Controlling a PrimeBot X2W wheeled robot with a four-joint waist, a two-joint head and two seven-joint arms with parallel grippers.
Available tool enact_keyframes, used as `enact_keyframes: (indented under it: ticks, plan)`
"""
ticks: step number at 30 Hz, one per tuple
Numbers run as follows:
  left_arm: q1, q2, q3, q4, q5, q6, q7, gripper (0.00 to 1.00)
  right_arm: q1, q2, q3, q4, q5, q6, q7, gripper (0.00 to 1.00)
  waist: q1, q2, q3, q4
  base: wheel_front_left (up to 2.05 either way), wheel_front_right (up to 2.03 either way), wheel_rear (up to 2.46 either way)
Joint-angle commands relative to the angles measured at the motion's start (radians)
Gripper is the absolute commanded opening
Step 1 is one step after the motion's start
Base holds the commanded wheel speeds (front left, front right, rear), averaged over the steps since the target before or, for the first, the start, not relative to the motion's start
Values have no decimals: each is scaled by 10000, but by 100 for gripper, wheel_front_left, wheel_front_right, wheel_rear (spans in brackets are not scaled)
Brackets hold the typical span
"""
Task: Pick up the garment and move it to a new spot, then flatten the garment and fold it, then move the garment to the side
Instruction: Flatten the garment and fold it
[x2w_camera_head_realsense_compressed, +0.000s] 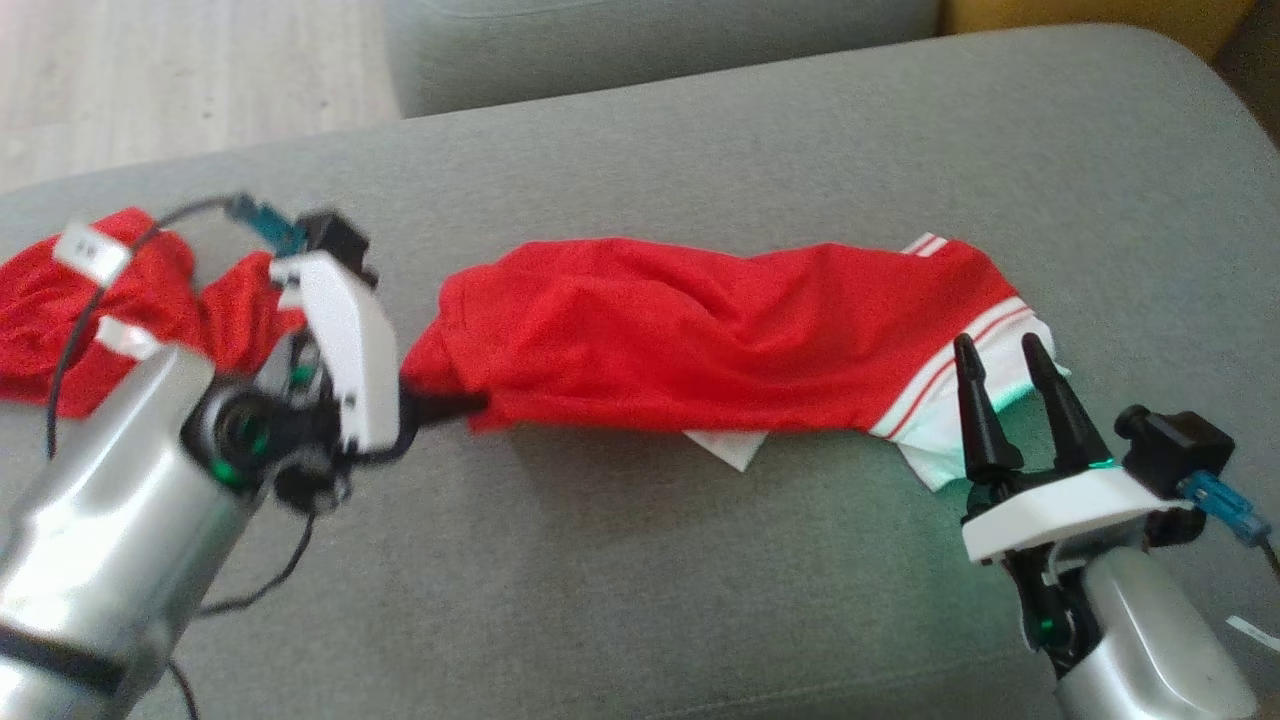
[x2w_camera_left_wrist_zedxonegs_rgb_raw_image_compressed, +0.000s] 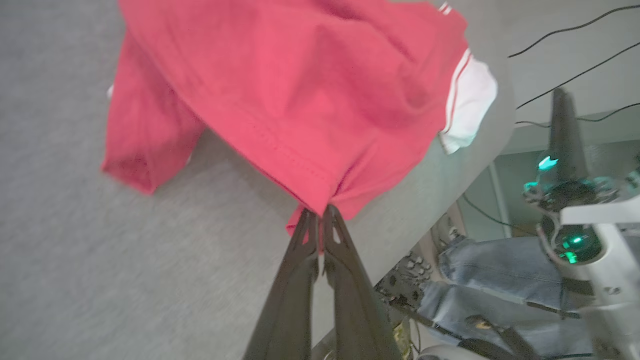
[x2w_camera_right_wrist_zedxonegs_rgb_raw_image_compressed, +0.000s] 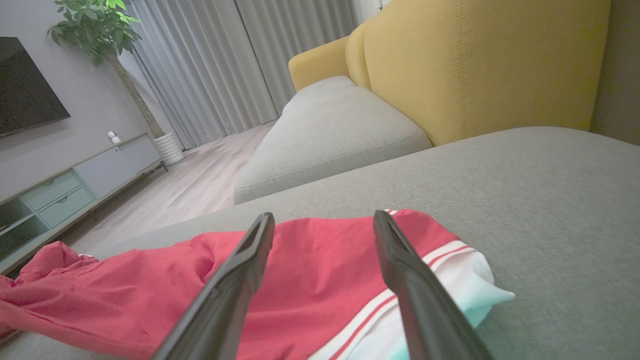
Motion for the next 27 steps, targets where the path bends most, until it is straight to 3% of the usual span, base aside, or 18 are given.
enact_keyframes:
  ticks: [1,3,8,13,16,17,18,23,27]
  plan:
    - [-265,657,387,-599,176,163,20,0,-57,-139,115,-283,-41,75,-82,100,0,0,-147,257,0,0,0]
    - [591,1418,256,-1658,446,676,-64,0,24,-226,-8,-348,-76,75,-54,100,0,0,-150,442,0,0,0]
    - [2048,2163,161,-2539,760,1233,-743,0,23,-305,-151,-512,-145,75,69,100,0,0,-121,585,0,0,0]
    - [2921,2472,22,-2244,1353,1485,-1717,0,43,-334,-223,-679,-194,75,144,100,0,0,-37,677,0,0,0]
    - [3145,2287,265,-1797,1163,1496,-2218,0,72,-357,-272,-744,-207,75,188,100,0,0,-13,730,0,0,0]
    - [3175,2191,363,-1697,1043,1443,-2340,65,76,-364,-280,-762,-214,75,208,100,0,0,-1,744,0,0,0]
    - [3184,2119,426,-1625,963,1362,-2427,100,80,-369,-288,-774,-221,75,226,100,0,0,5,757,0,0,0]
    - [3080,2089,1052,-1717,841,1158,-3418,100,110,-330,-306,-799,-226,75,261,100,0,0,-58,667,0,0,0]
    - [3235,2236,1712,-2384,994,1288,-4747,100,233,-337,-480,-898,-275,75,188,100,0,0,-144,577,0,0,0]
